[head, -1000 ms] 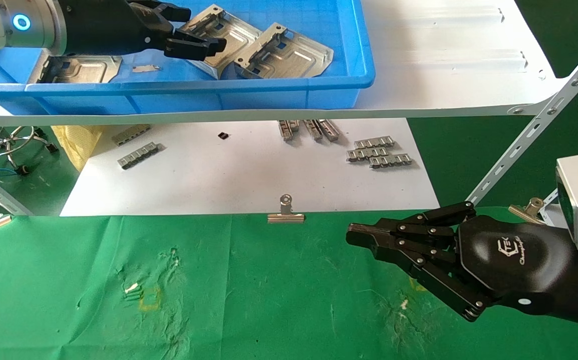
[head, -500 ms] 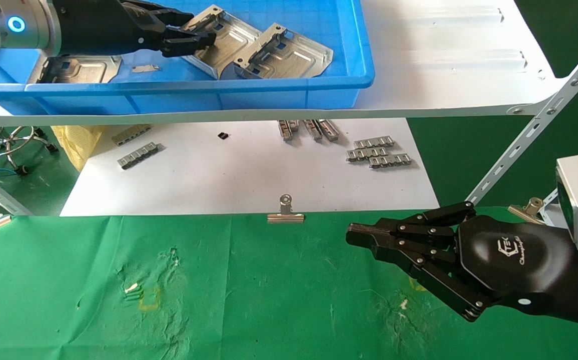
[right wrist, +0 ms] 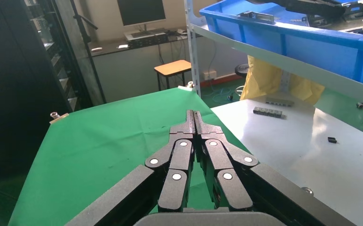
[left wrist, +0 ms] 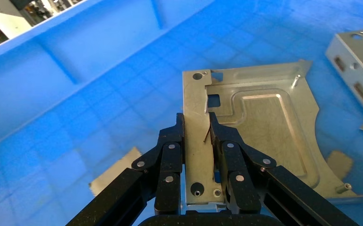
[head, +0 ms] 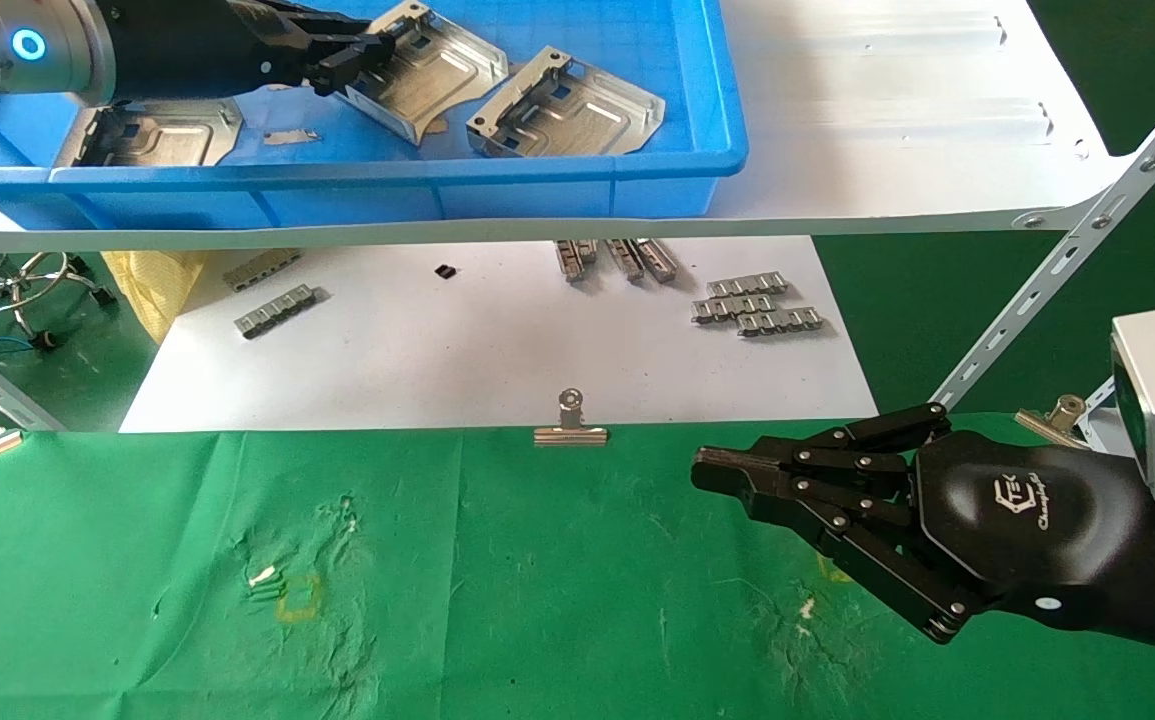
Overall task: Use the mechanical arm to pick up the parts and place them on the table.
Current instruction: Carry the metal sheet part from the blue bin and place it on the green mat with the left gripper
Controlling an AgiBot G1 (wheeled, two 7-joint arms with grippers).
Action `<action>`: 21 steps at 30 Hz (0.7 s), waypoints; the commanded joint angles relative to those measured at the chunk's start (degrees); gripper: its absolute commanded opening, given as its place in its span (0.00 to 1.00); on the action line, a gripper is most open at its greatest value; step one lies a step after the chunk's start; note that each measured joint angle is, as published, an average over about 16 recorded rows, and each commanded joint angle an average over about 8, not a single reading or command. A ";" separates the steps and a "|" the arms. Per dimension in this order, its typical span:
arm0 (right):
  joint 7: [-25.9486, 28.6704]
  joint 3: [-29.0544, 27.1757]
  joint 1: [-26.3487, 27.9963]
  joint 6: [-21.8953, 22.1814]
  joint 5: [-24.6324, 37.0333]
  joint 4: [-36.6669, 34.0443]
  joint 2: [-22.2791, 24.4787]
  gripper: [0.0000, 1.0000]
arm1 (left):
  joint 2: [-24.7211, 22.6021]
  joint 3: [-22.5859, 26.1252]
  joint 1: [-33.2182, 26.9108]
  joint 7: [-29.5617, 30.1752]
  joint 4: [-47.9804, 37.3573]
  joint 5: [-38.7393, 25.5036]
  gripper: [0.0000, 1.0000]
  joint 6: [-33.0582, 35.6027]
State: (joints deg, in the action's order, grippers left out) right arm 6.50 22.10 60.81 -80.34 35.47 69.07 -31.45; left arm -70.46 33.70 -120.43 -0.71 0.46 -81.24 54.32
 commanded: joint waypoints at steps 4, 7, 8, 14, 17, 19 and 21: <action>0.00 0.00 0.00 0.00 0.00 0.00 0.00 0.00 | 0.35 -0.85 -0.14 -0.21 0.26 1.23 0.00 -0.51; 0.00 0.00 0.00 0.00 0.00 0.00 0.00 0.00 | 1.18 -1.68 -0.58 -0.65 0.93 2.43 0.00 1.64; 0.00 0.00 0.00 0.00 0.00 0.00 0.00 0.00 | 1.57 -1.98 -0.73 -0.90 1.22 2.88 0.00 2.89; 0.00 0.00 0.00 0.00 0.00 0.00 0.00 0.13 | 4.89 -3.78 -0.90 -4.05 3.79 5.83 0.00 16.56; 0.00 0.00 0.00 0.00 0.00 0.00 0.00 0.50 | 6.86 -4.49 -0.54 -6.81 5.38 7.23 0.00 25.99; 0.00 0.00 0.00 0.00 0.00 0.00 0.00 0.74 | 8.01 -4.71 -0.19 -8.75 6.52 7.94 0.00 31.35; 0.00 0.00 0.00 0.00 0.00 0.00 0.00 0.93 | 9.05 -4.64 0.36 -10.44 8.08 8.58 0.00 34.96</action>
State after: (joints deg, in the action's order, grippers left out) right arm 6.50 22.10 60.81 -80.34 35.47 69.07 -31.45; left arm -61.15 29.81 -119.36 -10.24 10.20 -72.22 86.21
